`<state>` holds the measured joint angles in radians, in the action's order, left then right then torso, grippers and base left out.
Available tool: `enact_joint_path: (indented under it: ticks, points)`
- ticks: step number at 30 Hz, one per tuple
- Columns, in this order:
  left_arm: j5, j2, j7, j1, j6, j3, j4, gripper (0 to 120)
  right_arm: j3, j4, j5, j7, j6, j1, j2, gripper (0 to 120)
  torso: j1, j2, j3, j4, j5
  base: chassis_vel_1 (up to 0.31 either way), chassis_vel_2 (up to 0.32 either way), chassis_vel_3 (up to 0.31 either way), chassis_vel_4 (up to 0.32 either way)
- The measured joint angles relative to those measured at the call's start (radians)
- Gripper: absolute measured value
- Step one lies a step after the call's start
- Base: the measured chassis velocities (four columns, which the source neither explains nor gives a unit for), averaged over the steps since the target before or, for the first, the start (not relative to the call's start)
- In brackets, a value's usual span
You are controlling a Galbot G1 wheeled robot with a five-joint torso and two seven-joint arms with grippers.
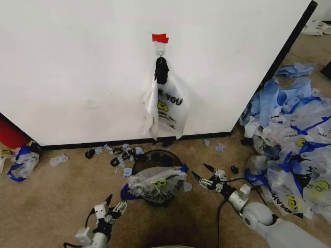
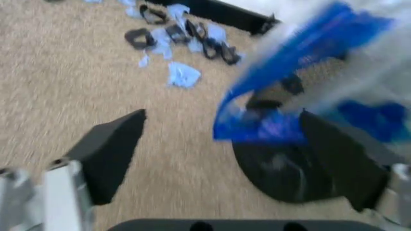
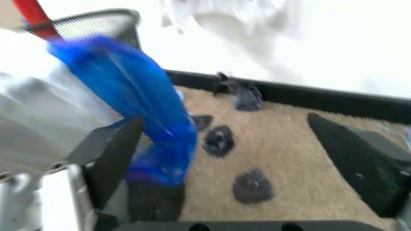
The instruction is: Pick up the garbage bag from the wall and place it over the trash bin.
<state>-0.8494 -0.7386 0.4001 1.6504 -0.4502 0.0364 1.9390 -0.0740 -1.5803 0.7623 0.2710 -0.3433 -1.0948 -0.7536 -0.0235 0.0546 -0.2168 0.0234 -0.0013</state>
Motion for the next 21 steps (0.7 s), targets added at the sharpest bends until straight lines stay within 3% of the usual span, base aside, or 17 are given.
enact_joint_path:
  ticks: [4, 9, 12, 15, 19, 21]
  points:
    - [0.014, 0.009, -0.005, 0.080, -0.008, 0.059, 0.082, 100, 0.009, -0.060, 0.012, 0.008, -0.011, -0.007, 0.035, 100, 0.000, 0.000, 0.000, 0.0002, -0.0002, 0.000, 0.000, 0.000, 0.000]
    - [0.054, 0.053, -0.008, 0.102, -0.023, 0.136, 0.195, 100, 0.064, -0.125, 0.163, 0.093, -0.101, -0.006, 0.035, 100, 0.000, 0.000, 0.000, -0.0004, 0.0002, 0.000, 0.000, 0.000, 0.000]
    - [0.017, 0.098, 0.005, 0.050, 0.001, 0.165, 0.253, 100, 0.108, -0.175, 0.227, 0.096, -0.112, -0.015, 0.029, 100, 0.000, 0.000, 0.000, -0.0001, -0.0001, 0.000, 0.000, 0.000, 0.000]
    - [-0.144, 0.208, 0.013, -0.071, 0.078, 0.172, 0.312, 100, 0.175, -0.258, 0.254, 0.051, -0.102, -0.039, 0.023, 100, 0.000, 0.000, 0.000, 0.0004, 0.0004, 0.000, 0.000, 0.000, 0.000]
    - [-0.326, 0.348, -0.022, -0.293, 0.157, 0.111, 0.302, 100, 0.259, -0.351, 0.249, -0.002, -0.079, -0.096, 0.023, 100, 0.000, 0.000, 0.000, 0.0008, 0.0002, 0.000, 0.000, 0.000, 0.000]
    - [-0.355, 0.371, -0.037, -0.327, 0.173, 0.098, 0.296, 100, 0.270, -0.360, 0.245, -0.007, -0.079, -0.106, 0.023, 100, 0.000, 0.000, 0.000, 0.0007, 0.0003, 0.000, 0.000, 0.000, 0.000]
